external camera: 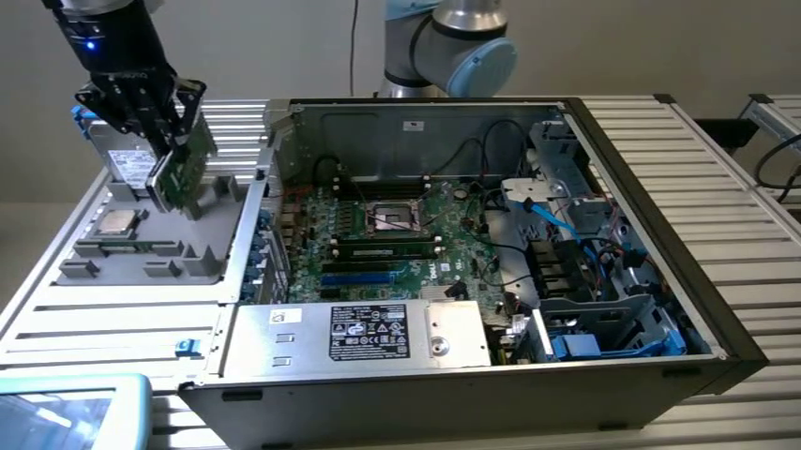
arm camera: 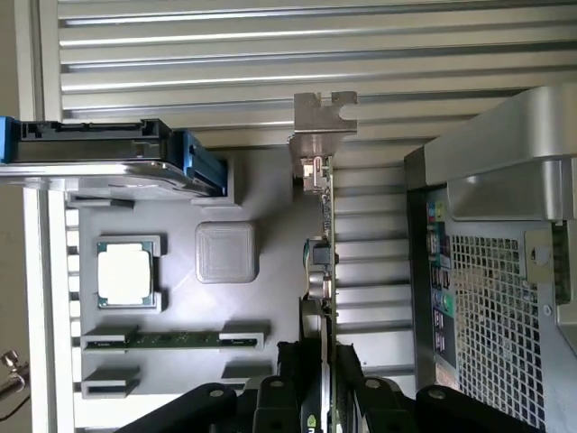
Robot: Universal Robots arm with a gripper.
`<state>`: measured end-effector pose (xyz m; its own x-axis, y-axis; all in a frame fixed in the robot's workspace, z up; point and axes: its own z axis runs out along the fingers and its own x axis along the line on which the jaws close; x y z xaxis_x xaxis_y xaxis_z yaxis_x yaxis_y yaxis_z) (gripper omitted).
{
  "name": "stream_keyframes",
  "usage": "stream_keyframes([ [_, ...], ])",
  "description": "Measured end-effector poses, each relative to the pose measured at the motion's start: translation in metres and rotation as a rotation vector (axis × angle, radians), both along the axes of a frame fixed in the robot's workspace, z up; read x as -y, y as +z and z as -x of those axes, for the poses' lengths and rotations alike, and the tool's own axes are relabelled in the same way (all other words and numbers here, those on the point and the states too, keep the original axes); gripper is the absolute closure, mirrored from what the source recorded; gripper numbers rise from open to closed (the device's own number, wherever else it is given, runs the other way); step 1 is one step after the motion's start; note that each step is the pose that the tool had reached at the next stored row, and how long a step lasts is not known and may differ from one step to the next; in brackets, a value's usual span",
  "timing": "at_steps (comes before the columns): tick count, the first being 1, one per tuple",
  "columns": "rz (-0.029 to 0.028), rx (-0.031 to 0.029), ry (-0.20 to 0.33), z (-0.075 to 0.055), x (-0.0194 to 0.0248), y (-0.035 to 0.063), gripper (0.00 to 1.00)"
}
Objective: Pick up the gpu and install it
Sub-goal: 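Pick up the gpu and move the gpu toward the slot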
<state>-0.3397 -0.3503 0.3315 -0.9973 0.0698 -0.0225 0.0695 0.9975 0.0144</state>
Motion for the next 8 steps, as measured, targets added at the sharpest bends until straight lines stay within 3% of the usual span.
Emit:
stream_keyframes([
  [8,0.0,0.0,0.0,0.0,0.0,0.0365,0.72],
])
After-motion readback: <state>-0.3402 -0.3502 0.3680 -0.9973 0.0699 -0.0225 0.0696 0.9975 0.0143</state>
